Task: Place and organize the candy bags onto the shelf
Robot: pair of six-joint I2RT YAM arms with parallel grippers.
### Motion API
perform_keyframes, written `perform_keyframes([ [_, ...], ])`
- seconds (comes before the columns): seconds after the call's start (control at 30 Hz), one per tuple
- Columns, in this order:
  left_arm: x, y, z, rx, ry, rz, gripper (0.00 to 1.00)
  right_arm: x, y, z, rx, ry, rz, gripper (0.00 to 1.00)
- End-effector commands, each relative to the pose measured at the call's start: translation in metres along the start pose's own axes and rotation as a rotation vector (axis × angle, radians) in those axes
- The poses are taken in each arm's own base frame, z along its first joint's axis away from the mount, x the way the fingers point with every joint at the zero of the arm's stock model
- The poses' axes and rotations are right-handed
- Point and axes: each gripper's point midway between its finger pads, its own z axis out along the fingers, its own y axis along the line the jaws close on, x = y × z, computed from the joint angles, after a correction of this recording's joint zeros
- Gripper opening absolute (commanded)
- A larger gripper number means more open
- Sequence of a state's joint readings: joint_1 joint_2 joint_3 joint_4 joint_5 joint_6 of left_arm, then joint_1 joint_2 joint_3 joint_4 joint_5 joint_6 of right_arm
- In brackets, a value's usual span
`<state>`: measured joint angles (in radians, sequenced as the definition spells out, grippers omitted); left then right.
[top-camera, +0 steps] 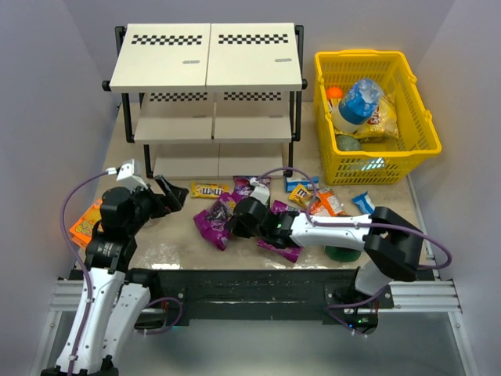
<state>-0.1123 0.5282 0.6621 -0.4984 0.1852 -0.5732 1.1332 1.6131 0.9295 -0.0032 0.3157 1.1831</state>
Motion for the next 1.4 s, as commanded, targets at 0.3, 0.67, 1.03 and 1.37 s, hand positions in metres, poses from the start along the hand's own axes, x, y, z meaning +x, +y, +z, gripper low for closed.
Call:
perform_keyframes([
  [0.3,-0.016,0.015,-0.007,-0.1,-0.047,0.079,0.99,-0.097,0.083,-0.111,-0.17,-0.196,-0.27,0.0],
  [0.67,-0.014,0.018,-0.007,-0.113,-0.049,0.078,0.99,-0.166,0.155,-0.189,-0.311,-0.375,-0.418,0.0],
  [1.03,-0.01,0.023,-0.003,-0.127,-0.033,0.071,1.0,-0.21,0.227,-0.252,-0.486,-0.493,-0.46,0.0],
  [1.37,-0.007,0.022,-0.001,-0.117,-0.029,0.071,1.0,-0.28,0.276,-0.306,-0.489,-0.767,-0.594,0.0],
])
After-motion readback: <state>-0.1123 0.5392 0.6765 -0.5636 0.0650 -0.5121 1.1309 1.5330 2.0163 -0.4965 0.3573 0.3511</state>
